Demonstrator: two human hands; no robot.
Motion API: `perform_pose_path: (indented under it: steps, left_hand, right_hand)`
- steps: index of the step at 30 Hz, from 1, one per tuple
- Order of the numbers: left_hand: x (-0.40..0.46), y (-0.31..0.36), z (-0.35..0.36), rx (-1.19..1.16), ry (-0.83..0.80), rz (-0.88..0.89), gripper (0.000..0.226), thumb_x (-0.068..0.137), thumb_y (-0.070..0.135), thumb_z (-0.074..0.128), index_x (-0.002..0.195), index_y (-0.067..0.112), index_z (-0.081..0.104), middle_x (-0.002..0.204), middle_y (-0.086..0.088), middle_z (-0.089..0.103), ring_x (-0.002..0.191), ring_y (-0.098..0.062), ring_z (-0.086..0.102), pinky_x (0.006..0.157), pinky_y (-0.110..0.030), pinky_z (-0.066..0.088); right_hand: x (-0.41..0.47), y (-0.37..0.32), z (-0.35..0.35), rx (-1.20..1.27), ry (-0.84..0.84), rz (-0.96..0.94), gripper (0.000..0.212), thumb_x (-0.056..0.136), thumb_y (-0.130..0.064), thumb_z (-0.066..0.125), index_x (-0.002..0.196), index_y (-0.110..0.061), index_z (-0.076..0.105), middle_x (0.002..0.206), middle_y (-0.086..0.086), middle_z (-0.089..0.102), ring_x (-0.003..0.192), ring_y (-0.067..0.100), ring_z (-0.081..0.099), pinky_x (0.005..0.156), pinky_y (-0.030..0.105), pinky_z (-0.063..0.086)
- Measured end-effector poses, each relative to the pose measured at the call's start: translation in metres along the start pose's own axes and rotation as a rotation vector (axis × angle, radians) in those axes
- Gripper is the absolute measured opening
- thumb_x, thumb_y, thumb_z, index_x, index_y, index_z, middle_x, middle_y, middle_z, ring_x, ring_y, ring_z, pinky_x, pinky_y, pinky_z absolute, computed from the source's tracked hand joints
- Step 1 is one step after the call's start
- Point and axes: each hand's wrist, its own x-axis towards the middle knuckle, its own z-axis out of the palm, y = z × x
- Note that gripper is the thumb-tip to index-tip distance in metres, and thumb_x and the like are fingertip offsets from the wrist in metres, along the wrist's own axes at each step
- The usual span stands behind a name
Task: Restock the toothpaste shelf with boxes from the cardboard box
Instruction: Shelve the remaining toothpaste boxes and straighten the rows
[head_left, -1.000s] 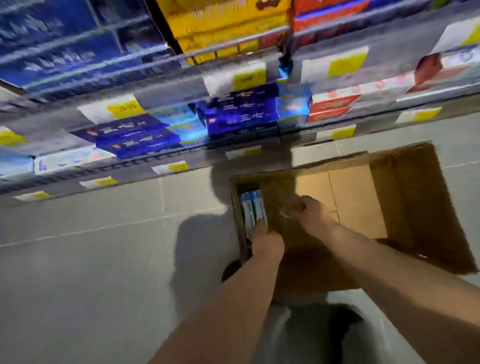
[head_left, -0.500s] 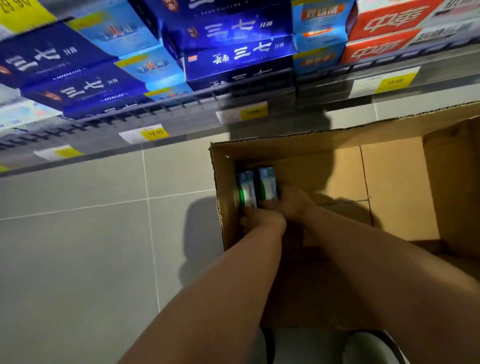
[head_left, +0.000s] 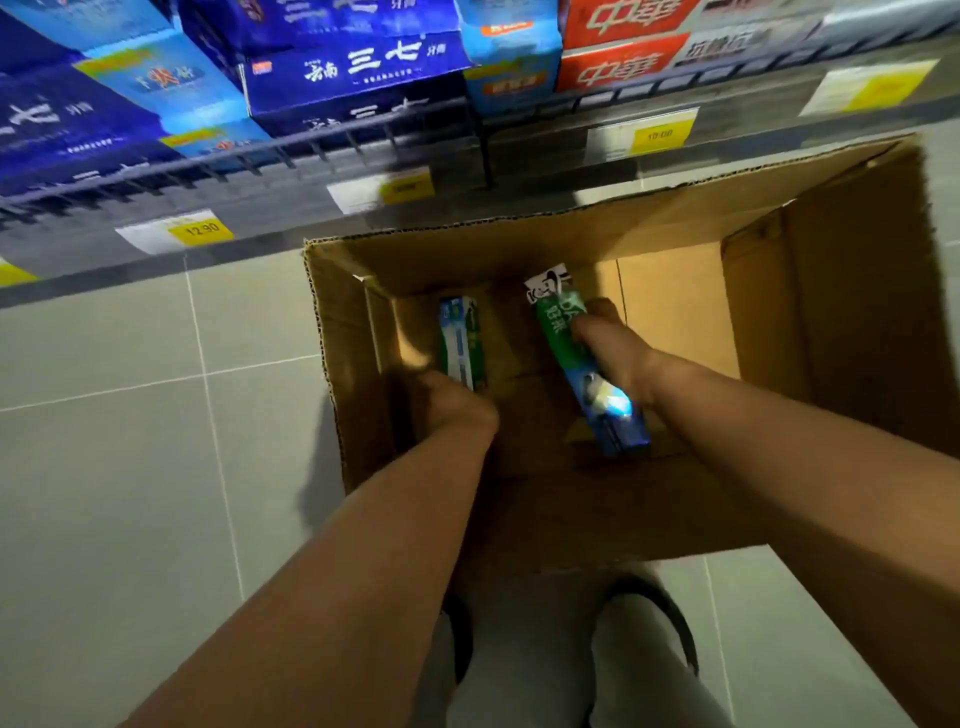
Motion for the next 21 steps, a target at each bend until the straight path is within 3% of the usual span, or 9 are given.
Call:
perform_pose_path:
  steps: [4, 7, 9, 12, 14, 18, 21]
  left_hand:
    - [-0.065, 0.025, -0.035, -0.043, -0.103, 0.023, 0.057, 0.091, 0.021, 0.058, 0.136, 0.004, 0.027, 0.126, -0.015, 0.05, 0.112, -0.03, 0.055, 0.087, -0.033, 0.046]
    - [-0.128, 0.051, -0.076, -0.121, -0.146, 0.052, 0.056, 0.089, 0.025, 0.062, 0.131, 0.004, 0.03, 0.117, -0.015, 0.052, 0.099, -0.026, 0.056, 0.078, -0.03, 0.046]
    - [-0.182, 0.066, -0.112, -0.171, -0.152, 0.059, 0.058, 0.086, 0.027, 0.065, 0.128, 0.005, 0.031, 0.11, -0.011, 0.051, 0.102, -0.027, 0.058, 0.08, -0.035, 0.051]
    - [-0.263, 0.08, -0.166, -0.299, -0.164, 0.114, 0.06, 0.083, 0.027, 0.069, 0.125, 0.001, 0.034, 0.117, -0.014, 0.055, 0.106, -0.032, 0.059, 0.088, -0.044, 0.053]
    - [-0.314, 0.085, -0.208, -0.4, -0.121, 0.134, 0.057, 0.081, 0.028, 0.069, 0.12, 0.0, 0.037, 0.112, -0.014, 0.055, 0.102, -0.031, 0.06, 0.088, -0.043, 0.054]
    - [-0.395, 0.091, -0.296, -0.609, -0.075, 0.149, 0.048, 0.058, 0.039, 0.071, 0.09, 0.011, 0.049, 0.102, -0.02, 0.066, 0.089, -0.033, 0.068, 0.081, -0.048, 0.057]
    - [-0.444, 0.087, -0.367, -0.76, -0.06, 0.191, 0.056, 0.063, 0.031, 0.073, 0.107, 0.006, 0.049, 0.103, -0.02, 0.066, 0.082, -0.03, 0.068, 0.076, -0.042, 0.057]
  right_hand:
    - [-0.064, -0.024, -0.019, 0.115, -0.016, 0.086, 0.027, 0.089, -0.021, 0.043, 0.111, -0.009, 0.032, 0.082, 0.009, 0.045, 0.068, 0.02, 0.049, 0.059, 0.028, 0.041]
    - [-0.136, -0.063, -0.032, 0.145, -0.122, 0.122, 0.03, 0.088, -0.033, 0.045, 0.106, -0.009, 0.047, 0.083, 0.014, 0.056, 0.061, 0.022, 0.056, 0.058, 0.026, 0.047]
    - [-0.189, -0.096, -0.043, 0.149, -0.142, 0.123, 0.028, 0.09, -0.037, 0.045, 0.085, -0.011, 0.056, 0.067, 0.01, 0.063, 0.052, 0.02, 0.059, 0.054, 0.024, 0.05]
    - [-0.27, -0.145, -0.048, 0.148, -0.15, 0.105, 0.032, 0.09, -0.04, 0.048, 0.077, -0.013, 0.058, 0.053, 0.005, 0.066, 0.043, 0.017, 0.061, 0.047, 0.022, 0.051]
    - [-0.325, -0.178, -0.046, 0.071, -0.154, 0.088, 0.034, 0.09, -0.042, 0.05, 0.075, -0.013, 0.058, 0.052, 0.005, 0.066, 0.043, 0.018, 0.06, 0.05, 0.024, 0.052]
    - [-0.42, -0.244, -0.032, -0.058, -0.151, -0.005, 0.037, 0.088, -0.046, 0.052, 0.072, -0.013, 0.057, 0.06, 0.009, 0.062, 0.044, 0.02, 0.056, 0.053, 0.028, 0.048]
    - [-0.482, -0.288, -0.008, -0.173, -0.237, -0.1, 0.03, 0.086, -0.041, 0.058, 0.076, -0.012, 0.055, 0.062, 0.009, 0.059, 0.042, 0.019, 0.056, 0.048, 0.025, 0.046]
